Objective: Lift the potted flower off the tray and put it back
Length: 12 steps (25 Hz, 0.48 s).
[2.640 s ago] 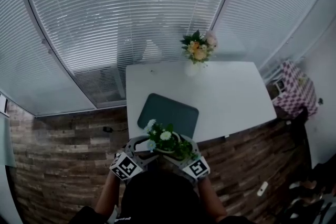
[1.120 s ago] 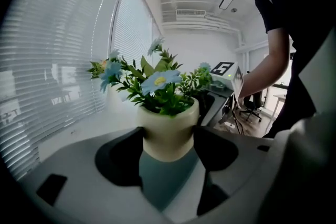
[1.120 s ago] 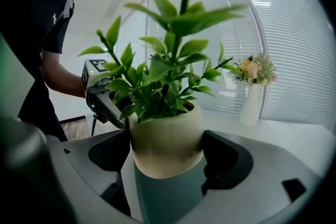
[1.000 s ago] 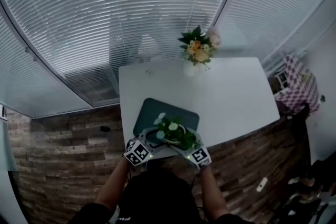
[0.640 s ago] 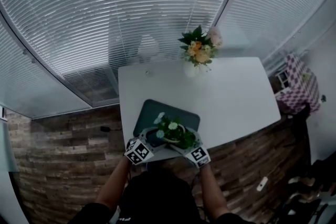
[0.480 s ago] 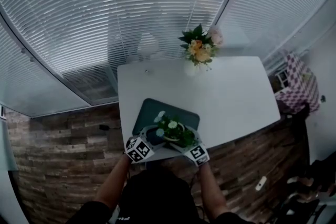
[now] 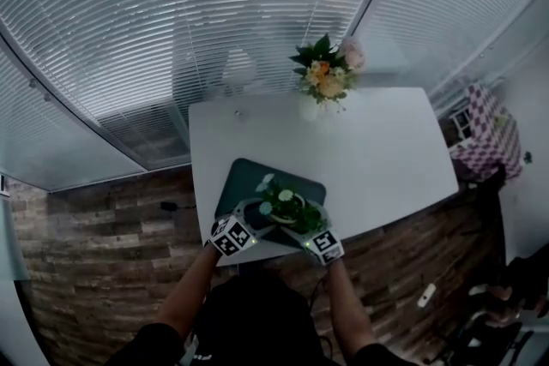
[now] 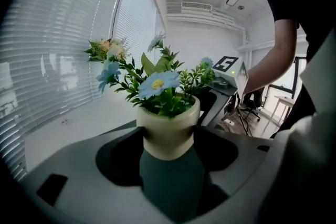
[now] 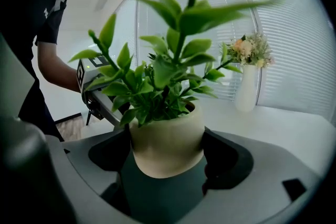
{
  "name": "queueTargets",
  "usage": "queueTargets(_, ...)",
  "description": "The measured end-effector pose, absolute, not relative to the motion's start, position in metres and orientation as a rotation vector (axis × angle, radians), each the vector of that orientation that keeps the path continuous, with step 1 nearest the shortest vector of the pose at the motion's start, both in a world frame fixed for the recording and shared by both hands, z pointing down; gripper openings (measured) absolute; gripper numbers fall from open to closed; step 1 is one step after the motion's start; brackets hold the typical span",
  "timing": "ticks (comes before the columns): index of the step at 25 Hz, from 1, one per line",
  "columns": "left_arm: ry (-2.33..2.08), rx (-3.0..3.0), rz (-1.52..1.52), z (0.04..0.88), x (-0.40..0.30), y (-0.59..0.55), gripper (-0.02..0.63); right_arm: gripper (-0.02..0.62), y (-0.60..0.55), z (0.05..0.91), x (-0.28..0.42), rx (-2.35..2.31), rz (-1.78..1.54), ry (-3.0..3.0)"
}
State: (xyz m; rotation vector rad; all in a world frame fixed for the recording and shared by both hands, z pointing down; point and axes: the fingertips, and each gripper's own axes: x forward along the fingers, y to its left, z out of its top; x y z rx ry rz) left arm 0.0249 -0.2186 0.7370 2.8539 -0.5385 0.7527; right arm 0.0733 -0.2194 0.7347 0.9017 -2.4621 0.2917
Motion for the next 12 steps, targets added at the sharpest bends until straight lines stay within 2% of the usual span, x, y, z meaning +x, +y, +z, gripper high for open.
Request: queueTargets(12, -0.573, 2.840, 0.807, 0.755, 0.031, -0.226, 0.290, 0.405, -0.227, 0.758, 0.081, 0.897, 0.324, -2.414)
